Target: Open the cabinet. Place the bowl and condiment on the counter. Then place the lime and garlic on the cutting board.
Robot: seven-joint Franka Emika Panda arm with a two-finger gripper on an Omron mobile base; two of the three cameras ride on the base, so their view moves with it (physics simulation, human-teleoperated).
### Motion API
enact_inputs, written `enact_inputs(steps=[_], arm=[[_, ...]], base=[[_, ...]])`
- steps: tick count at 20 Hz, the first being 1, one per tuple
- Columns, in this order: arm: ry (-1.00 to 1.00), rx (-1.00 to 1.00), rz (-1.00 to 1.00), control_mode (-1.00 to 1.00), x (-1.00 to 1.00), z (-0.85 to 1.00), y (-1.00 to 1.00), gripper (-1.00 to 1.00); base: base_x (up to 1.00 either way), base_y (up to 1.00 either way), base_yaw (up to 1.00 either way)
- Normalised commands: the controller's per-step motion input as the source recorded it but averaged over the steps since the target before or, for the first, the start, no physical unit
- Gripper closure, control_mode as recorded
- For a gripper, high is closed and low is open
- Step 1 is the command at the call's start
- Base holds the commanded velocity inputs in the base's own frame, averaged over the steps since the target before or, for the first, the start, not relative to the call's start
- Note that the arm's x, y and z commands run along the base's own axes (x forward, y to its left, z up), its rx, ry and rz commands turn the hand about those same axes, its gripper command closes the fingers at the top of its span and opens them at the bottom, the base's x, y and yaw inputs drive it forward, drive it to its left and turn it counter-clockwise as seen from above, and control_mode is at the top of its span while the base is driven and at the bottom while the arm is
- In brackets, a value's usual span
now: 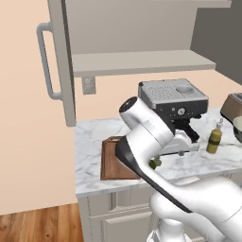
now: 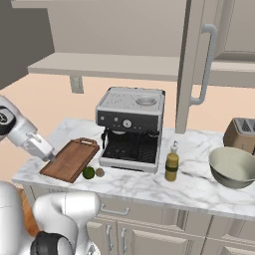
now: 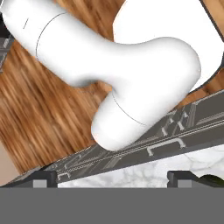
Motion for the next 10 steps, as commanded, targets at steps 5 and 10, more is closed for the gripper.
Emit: enact_inputs(steps=[5,10], arm=[[0.00,0.00,0.00,-1.00,0.43,-0.32,0.00,-1.00],[0.04,-0.03,0.00,-1.00,0.15,-0.36,0.00,-1.00]], base=[[0.00,0.00,0.00],[0.00,0.00,0.00]])
